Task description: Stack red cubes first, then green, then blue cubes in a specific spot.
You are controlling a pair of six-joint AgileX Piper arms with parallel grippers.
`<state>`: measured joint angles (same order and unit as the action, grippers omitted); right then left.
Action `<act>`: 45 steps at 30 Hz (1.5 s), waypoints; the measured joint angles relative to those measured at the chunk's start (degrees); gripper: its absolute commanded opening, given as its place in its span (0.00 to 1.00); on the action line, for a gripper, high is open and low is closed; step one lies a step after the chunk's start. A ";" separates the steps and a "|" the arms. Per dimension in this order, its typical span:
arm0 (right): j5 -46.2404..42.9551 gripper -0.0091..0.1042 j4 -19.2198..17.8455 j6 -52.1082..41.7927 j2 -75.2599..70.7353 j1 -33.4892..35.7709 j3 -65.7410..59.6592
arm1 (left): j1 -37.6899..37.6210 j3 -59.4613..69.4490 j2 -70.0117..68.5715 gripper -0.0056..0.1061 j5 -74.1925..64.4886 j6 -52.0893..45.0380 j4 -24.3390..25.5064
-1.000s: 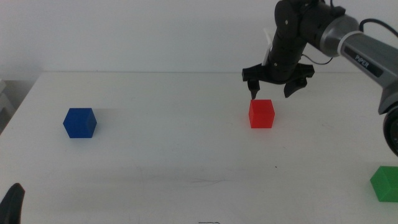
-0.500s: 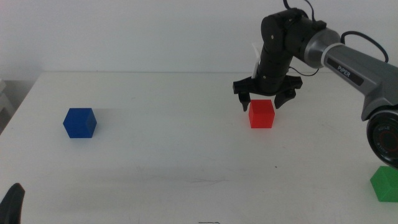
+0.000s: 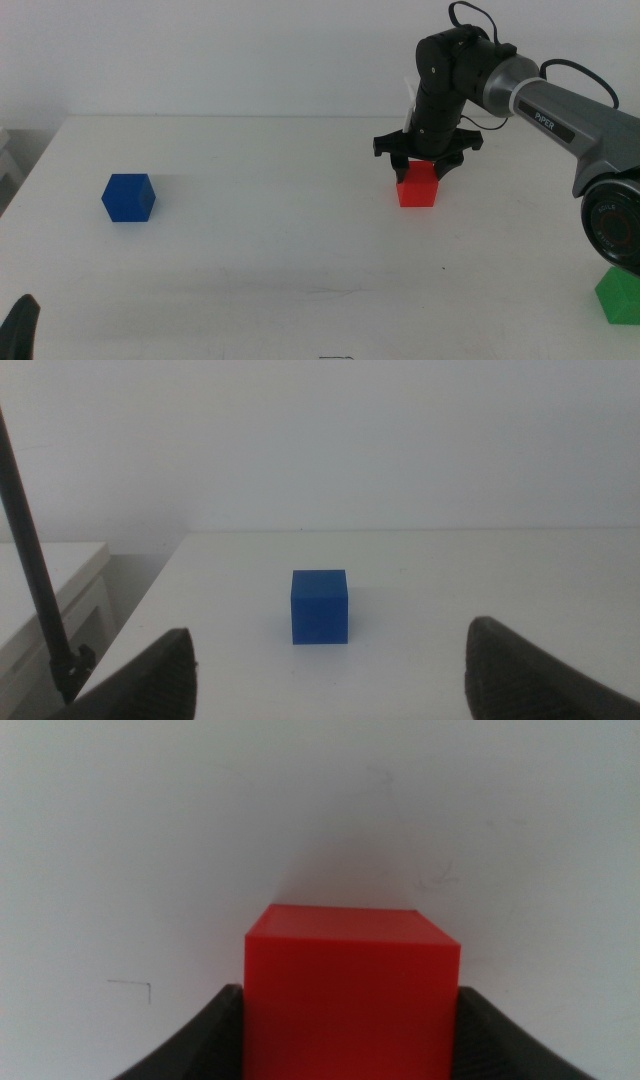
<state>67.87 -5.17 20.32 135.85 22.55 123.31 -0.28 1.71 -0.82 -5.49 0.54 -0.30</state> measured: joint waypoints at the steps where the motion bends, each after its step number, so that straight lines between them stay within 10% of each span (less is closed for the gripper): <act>1: 0.15 0.07 0.05 0.27 0.00 0.00 0.00 | 0.00 0.00 0.00 0.85 0.00 0.00 0.00; 26: -4.33 0.07 -4.26 20.64 -17.95 20.50 -21.38 | 0.00 0.00 0.00 0.85 0.00 0.00 0.00; 45: -6.70 0.07 -4.76 26.37 -13.21 22.10 -22.66 | 0.00 0.00 0.00 0.85 0.00 0.00 0.00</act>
<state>61.17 -9.93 46.68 122.64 44.64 100.65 -0.28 1.71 -0.82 -5.49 0.54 -0.30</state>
